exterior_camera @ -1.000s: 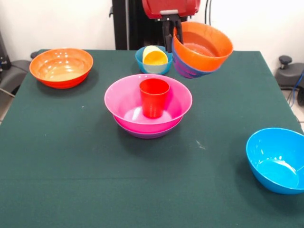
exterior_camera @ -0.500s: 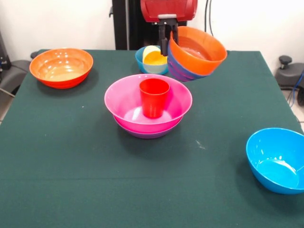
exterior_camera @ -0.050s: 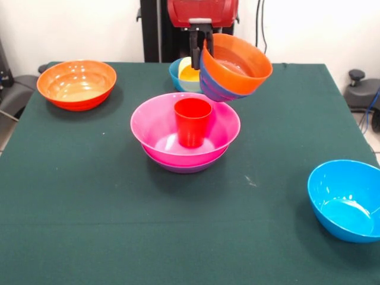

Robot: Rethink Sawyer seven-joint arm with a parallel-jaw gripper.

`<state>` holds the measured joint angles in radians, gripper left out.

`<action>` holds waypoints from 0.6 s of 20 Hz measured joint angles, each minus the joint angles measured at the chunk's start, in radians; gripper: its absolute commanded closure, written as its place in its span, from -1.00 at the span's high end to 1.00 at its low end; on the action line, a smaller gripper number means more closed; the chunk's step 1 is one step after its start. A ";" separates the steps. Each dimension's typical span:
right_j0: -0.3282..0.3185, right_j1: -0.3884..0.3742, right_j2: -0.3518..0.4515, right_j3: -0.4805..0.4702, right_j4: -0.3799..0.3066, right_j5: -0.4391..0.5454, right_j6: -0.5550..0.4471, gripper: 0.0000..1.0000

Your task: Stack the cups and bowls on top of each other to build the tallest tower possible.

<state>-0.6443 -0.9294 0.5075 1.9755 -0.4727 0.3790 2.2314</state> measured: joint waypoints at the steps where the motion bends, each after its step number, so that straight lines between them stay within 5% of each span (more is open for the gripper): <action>1: 0.000 0.000 -0.003 0.000 0.000 0.000 0.000 -1.00; 12: 0.010 0.000 -0.023 -0.008 0.000 0.010 0.000 -1.00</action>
<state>-0.6339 -0.9295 0.4844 1.9678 -0.4727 0.3892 2.2314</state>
